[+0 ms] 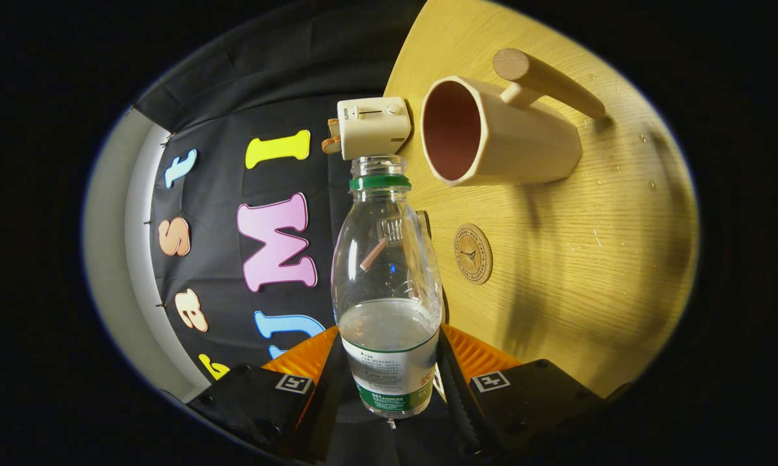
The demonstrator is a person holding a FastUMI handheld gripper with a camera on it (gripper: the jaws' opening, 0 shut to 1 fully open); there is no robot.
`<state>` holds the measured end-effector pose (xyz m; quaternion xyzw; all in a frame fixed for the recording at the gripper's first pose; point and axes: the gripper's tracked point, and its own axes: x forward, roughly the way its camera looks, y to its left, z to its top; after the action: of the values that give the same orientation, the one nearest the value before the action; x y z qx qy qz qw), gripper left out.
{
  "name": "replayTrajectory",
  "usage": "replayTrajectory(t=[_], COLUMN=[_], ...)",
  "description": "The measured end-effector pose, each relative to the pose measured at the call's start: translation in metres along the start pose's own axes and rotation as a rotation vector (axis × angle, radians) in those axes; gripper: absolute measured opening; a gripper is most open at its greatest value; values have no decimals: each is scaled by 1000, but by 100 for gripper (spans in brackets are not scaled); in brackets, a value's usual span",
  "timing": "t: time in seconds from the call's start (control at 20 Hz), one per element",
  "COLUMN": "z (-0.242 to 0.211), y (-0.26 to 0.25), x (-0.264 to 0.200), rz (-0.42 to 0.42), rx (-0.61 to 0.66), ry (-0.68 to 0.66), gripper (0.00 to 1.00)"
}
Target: Take the bottle from table, then pour the juice into the cup, finally place the bottle on the coaster
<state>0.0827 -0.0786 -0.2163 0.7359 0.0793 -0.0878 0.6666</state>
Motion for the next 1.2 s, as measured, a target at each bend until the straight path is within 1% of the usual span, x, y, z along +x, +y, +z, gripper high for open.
replayTrajectory(t=[0.2, 1.2], z=[0, 3], y=[-4, 8], x=[2, 2], rz=[-12, -2], rx=[49, 159], ry=[1, -17], gripper=[74, 74])
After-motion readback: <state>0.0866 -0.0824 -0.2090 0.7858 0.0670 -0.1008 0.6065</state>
